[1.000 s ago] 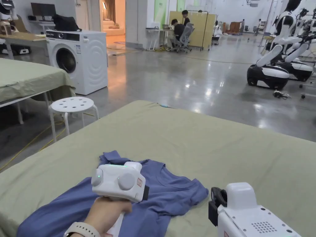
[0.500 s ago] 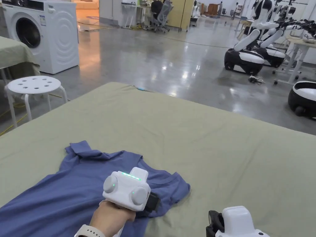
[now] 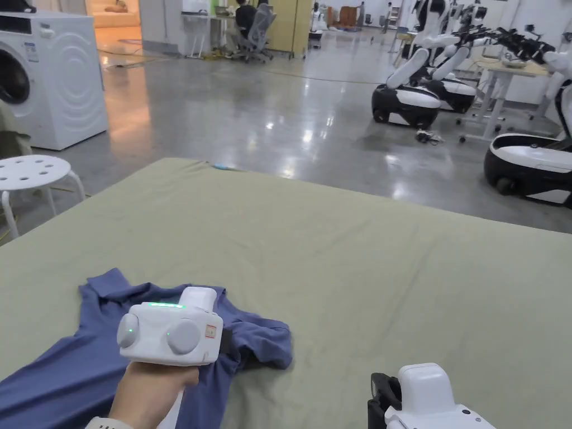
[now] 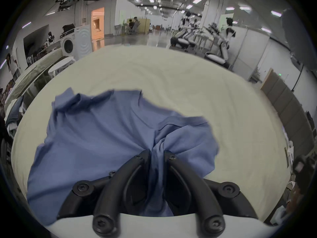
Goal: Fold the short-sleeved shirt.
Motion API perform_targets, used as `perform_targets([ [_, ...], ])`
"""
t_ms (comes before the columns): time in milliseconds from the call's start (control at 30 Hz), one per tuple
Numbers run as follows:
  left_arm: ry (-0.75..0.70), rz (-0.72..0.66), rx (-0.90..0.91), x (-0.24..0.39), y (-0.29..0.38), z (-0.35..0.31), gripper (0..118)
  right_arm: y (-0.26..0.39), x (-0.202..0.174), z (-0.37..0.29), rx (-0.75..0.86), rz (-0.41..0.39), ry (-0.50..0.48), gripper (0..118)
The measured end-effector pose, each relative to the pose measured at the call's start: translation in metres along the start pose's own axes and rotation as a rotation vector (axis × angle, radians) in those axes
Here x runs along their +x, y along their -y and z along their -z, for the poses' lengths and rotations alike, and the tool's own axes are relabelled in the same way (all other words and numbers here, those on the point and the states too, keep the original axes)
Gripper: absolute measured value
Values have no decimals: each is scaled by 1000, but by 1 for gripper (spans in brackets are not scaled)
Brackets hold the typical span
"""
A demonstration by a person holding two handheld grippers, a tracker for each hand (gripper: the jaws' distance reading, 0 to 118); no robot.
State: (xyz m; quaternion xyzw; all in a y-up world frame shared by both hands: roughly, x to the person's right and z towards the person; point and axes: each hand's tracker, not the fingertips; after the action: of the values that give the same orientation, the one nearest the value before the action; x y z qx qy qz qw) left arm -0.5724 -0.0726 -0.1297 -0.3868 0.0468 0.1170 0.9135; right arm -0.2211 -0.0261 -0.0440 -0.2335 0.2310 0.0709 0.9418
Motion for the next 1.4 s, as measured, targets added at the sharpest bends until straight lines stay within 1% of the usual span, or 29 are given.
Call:
perform_targets([
  [67, 39, 11, 38, 20, -9, -13, 16, 2, 13, -10, 12, 24, 20, 0],
  [167, 130, 36, 64, 66, -22, -24, 15, 7, 39, -29, 33, 80, 55, 0],
  [233, 172, 88, 91, 109, -28, -34, 15, 11, 55, -42, 43, 92, 82, 0],
  [333, 280, 135, 118, 177, -39, -42, 15, 17, 82, -66, 58, 110, 138, 0],
  [400, 344, 171, 134, 237, -42, -50, 15, 23, 104, -84, 68, 140, 177, 0],
  [533, 479, 238, 128, 336, -40, -54, 15, 36, 147, -110, 76, 172, 266, 0],
  [600, 529, 288, 111, 389, -30, -48, 15, 44, 171, -124, 76, 199, 310, 0],
  [700, 548, 339, 43, 452, -4, -16, 15, 63, 206, -133, 64, 221, 367, 0],
  [767, 541, 355, -33, 482, 23, 23, 15, 75, 223, -139, 55, 227, 396, 0],
  [800, 511, 374, -81, 493, 40, 43, 15, 81, 231, -142, 49, 231, 407, 0],
  [833, 482, 375, -124, 499, 54, 58, 15, 74, 234, -151, 44, 235, 418, 0],
  [900, 452, 347, -223, 504, 81, 89, 15, 81, 245, -157, 36, 248, 437, 0],
  [933, 425, 340, -220, 504, 87, 94, 15, 86, 249, -158, 35, 252, 443, 0],
  [1067, 450, 340, -191, 497, 84, 92, 15, 98, 260, -155, 18, 269, 458, 0],
  [1100, 461, 344, -162, 495, 78, 85, 19, 97, 258, -156, 13, 272, 452, 0],
  [1133, 462, 343, -122, 493, 73, 76, 30, 96, 256, -156, 12, 272, 448, 0],
  [1167, 482, 338, -67, 489, 67, 61, 54, 95, 252, -158, 14, 268, 443, 0],
  [1200, 513, 335, -13, 483, 62, 45, 91, 93, 247, -159, 20, 259, 437, 0],
  [1233, 506, 333, 19, 479, 60, 33, 109, 91, 242, -160, 23, 255, 432, 0],
  [1267, 485, 331, 63, 472, 58, 15, 112, 89, 237, -161, 29, 250, 424, 0],
  [1333, 515, 336, 185, 450, 53, -21, 112, 86, 225, -163, 39, 243, 410, 0],
  [1400, 525, 354, 251, 420, 56, -59, 112, 87, 212, -160, 46, 228, 387, 0],
])
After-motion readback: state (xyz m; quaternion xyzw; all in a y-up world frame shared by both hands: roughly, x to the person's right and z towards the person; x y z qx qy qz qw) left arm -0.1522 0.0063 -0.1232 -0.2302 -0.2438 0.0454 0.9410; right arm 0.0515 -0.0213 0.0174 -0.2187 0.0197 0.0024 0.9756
